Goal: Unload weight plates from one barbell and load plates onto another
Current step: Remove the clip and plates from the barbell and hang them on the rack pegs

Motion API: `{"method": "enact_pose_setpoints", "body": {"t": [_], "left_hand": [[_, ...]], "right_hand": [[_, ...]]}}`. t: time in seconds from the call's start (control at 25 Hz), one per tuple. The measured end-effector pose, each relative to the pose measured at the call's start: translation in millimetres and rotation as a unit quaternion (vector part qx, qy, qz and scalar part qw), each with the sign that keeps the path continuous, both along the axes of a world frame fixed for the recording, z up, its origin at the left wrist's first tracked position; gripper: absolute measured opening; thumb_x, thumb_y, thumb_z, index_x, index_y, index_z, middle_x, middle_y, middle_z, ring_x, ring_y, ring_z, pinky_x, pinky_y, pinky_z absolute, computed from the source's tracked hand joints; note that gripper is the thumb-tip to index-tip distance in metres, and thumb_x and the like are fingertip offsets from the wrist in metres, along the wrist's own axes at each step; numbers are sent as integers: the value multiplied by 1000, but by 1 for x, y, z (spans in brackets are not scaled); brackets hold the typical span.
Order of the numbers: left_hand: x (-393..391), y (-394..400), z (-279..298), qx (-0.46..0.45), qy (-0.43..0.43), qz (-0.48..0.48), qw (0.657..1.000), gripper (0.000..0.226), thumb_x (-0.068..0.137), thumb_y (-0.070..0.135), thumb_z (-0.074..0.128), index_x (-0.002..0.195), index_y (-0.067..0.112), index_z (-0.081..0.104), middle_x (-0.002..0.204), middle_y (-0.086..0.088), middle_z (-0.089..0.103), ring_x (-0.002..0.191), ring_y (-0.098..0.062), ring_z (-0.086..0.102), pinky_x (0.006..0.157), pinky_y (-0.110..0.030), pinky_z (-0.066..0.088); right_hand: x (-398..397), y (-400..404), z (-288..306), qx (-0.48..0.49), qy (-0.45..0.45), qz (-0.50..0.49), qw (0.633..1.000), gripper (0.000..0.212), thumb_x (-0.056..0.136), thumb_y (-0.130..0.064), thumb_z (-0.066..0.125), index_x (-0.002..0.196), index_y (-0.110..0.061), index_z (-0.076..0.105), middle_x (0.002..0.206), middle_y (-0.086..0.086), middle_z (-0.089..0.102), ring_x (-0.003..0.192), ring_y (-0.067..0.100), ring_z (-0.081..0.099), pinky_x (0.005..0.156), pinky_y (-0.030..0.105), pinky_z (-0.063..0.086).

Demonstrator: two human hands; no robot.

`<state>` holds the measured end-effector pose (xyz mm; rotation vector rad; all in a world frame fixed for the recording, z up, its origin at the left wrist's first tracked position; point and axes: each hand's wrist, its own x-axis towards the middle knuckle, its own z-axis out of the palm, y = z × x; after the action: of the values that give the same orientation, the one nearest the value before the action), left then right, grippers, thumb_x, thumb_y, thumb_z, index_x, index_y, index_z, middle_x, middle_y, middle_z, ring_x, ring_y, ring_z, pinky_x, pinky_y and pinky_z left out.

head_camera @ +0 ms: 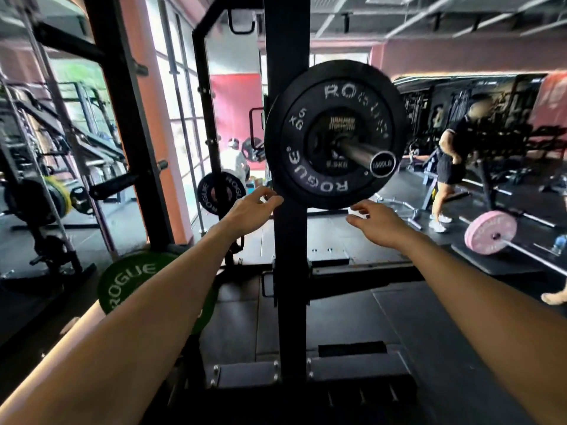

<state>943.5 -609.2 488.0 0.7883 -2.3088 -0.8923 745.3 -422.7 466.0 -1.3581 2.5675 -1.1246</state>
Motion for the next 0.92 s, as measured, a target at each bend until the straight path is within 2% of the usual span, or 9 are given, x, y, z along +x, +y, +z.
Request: {"method": "enact_pose_setpoints", "body": {"t": [0.08,0.16,0.32,0.48,0.6,0.84,0.92], "left_hand": [[-14,5,19,-18,20,-1,1000,35,92,53,49,118,32,58,102,3,61,94,-17,56,82,-30,42],[-28,12,38,-32,33,-8,999,33,93,51,49,117,30,58,96,3,63,90,-15,58,75,-26,42],[-54,23,60,-31,67,-20,997,32,95,47,50,117,25,59,105,3,63,100,-15,59,78,-26,40],[-76,19,69,-23,79,-4,997,33,93,50,50,116,29,60,109,5,63,99,-11,57,70,-17,37],[-96,2,73,-25,72,9,997,33,93,52,49,115,29,58,108,6,61,94,-8,55,68,-18,35],[-148,-47,71,-21,72,11,997,29,95,47,47,109,26,60,98,8,60,90,-10,55,79,-28,37],[-165,-62,72,-19,73,10,997,30,95,46,46,110,25,60,100,6,60,96,-14,54,82,-29,38]], "right_hand": [[-14,6,20,-9,19,-6,1000,39,94,-34,57,127,-14,57,130,4,59,120,23,54,93,28,40],[-32,14,37,-7,41,-15,999,37,93,-32,57,124,-11,60,127,7,63,116,26,56,95,33,44],[-67,24,62,-16,65,-28,997,29,92,-23,58,117,-9,62,120,13,66,110,31,59,95,39,47],[-94,15,78,-19,83,-13,996,29,94,-24,57,120,-11,60,121,9,65,110,28,59,91,33,45],[-117,-3,86,-30,73,-12,997,30,96,-23,55,124,-14,59,122,7,65,111,25,60,92,30,44],[-155,-39,98,-51,71,-17,996,32,96,-22,56,124,-8,58,123,12,64,114,26,59,101,36,44],[-166,-50,102,-46,77,-19,996,34,96,-22,56,126,-7,57,125,13,63,115,27,58,102,36,43]]}}
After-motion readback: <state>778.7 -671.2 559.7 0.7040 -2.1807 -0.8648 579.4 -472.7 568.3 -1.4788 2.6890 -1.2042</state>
